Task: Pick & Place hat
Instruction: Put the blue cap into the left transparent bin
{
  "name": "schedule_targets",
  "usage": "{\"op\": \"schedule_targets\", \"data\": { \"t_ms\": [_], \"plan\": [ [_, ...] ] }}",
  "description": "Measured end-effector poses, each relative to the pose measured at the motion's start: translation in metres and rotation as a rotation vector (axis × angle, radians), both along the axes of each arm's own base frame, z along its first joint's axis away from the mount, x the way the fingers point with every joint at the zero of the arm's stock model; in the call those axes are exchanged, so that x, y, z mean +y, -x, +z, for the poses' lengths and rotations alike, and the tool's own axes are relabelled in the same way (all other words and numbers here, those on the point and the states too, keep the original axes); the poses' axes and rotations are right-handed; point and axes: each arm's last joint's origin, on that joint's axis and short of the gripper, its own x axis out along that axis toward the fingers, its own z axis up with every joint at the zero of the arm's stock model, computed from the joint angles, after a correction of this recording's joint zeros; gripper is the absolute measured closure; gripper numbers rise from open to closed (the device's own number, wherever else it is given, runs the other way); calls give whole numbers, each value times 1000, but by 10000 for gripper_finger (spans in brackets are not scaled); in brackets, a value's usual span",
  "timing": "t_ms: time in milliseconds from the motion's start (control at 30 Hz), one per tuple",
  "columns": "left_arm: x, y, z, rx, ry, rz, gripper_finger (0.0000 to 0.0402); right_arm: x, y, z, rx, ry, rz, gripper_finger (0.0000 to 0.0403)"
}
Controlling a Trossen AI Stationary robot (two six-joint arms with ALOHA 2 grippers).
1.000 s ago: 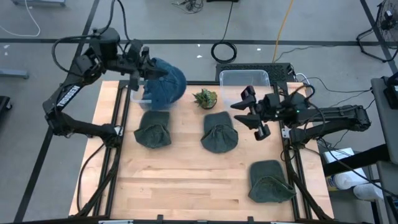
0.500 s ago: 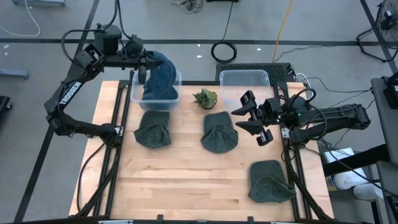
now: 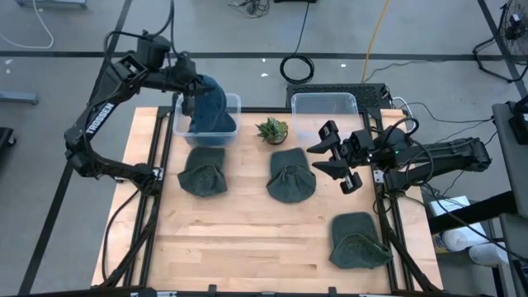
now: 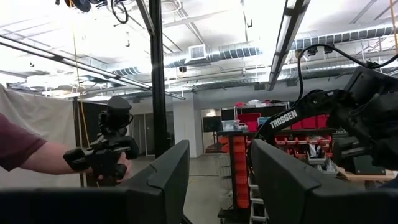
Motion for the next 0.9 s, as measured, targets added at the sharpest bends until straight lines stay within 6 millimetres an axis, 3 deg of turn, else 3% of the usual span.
{"op": "schedule_targets", "data": {
  "t_ms": [433, 900],
  "plan": [
    [-4, -5, -2, 116, -188, -22, 402, 0, 0, 0, -8, 27, -16, 243],
    [26, -20, -38, 276, -34, -45, 402, 0, 0, 1, -23, 47, -28, 243]
  ]
}}
